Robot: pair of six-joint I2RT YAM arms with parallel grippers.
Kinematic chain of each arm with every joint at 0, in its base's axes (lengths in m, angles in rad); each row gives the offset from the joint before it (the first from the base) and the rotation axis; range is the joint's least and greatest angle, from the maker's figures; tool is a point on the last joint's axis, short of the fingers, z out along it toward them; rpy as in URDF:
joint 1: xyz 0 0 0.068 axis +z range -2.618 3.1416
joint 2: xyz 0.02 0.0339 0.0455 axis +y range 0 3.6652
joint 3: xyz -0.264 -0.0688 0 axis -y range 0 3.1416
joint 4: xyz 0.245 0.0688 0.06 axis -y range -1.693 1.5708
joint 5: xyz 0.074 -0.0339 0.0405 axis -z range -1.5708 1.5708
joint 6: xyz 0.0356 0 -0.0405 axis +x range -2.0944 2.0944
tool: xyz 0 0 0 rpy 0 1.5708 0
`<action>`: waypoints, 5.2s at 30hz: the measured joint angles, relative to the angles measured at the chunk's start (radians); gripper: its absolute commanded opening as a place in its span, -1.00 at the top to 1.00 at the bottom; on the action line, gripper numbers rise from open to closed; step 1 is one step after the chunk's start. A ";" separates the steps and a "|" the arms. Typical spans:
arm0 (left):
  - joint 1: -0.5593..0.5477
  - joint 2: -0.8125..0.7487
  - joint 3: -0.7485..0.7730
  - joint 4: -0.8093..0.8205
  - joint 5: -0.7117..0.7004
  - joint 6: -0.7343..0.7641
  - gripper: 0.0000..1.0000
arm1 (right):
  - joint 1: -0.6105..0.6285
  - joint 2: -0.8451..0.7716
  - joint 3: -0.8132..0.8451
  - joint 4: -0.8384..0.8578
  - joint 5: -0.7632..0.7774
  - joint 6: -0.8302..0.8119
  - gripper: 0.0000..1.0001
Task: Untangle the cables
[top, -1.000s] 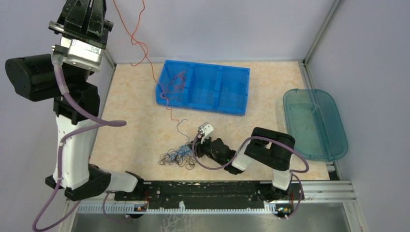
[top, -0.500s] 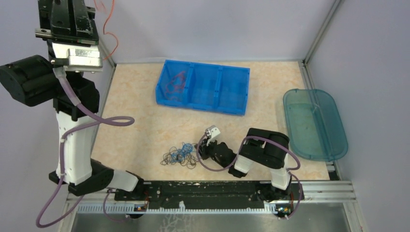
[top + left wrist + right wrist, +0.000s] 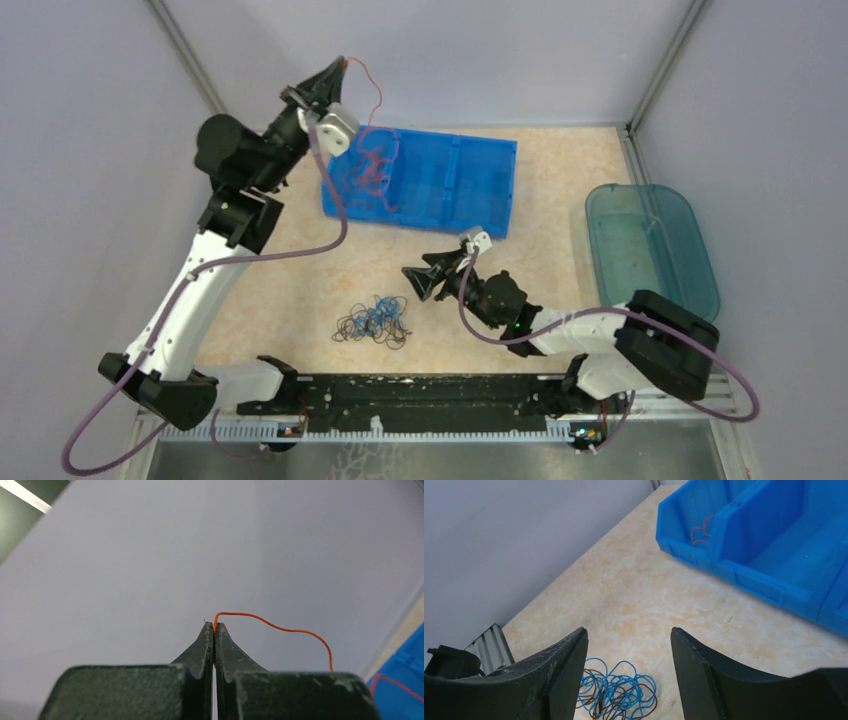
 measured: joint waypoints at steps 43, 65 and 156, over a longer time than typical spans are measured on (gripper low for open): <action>0.200 0.481 0.116 -0.038 -0.165 -0.124 1.00 | -0.032 -0.406 0.002 -0.581 0.270 -0.041 -0.65; 0.215 0.497 -0.082 0.021 -0.145 -0.143 1.00 | -0.032 -0.406 0.029 -0.573 0.272 -0.049 -0.65; 0.170 0.309 -0.560 -1.180 0.378 0.159 0.48 | -0.038 -0.294 0.032 -0.556 -0.085 0.027 -0.07</action>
